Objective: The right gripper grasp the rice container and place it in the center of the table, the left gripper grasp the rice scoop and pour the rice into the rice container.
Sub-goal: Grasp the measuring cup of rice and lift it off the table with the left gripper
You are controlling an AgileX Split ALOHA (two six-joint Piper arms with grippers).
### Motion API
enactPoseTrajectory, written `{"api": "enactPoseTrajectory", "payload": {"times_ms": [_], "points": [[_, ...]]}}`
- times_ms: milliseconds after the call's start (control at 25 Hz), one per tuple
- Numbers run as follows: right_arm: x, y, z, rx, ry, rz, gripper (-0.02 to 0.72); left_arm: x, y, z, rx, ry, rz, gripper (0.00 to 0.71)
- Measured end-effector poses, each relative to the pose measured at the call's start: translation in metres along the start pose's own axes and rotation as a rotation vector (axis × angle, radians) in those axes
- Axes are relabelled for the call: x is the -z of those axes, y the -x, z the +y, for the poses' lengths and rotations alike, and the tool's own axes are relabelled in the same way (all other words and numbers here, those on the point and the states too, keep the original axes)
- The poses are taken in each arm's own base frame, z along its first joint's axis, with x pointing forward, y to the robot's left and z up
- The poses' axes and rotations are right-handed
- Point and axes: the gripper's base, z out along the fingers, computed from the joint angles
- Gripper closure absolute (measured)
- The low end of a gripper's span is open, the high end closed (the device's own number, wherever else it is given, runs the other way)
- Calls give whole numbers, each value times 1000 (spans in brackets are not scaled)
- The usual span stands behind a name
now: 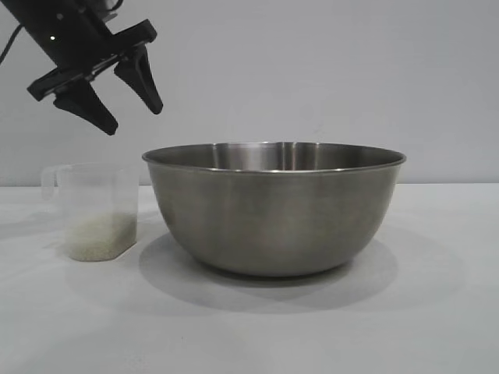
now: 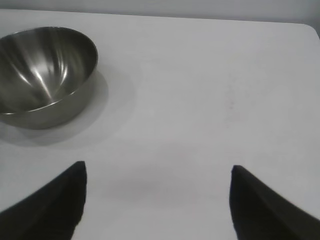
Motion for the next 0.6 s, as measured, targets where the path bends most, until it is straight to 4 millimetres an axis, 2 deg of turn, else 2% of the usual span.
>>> {"api": "enactPoseTrajectory", "payload": {"times_ms": [280,600], "points": [[0,0,0,0,0,0,154,60,-2,-13,13,39,-4,223],[0,0,1,-41,-63,-2,154,105,-13,-26,10,27,14,223]]}}
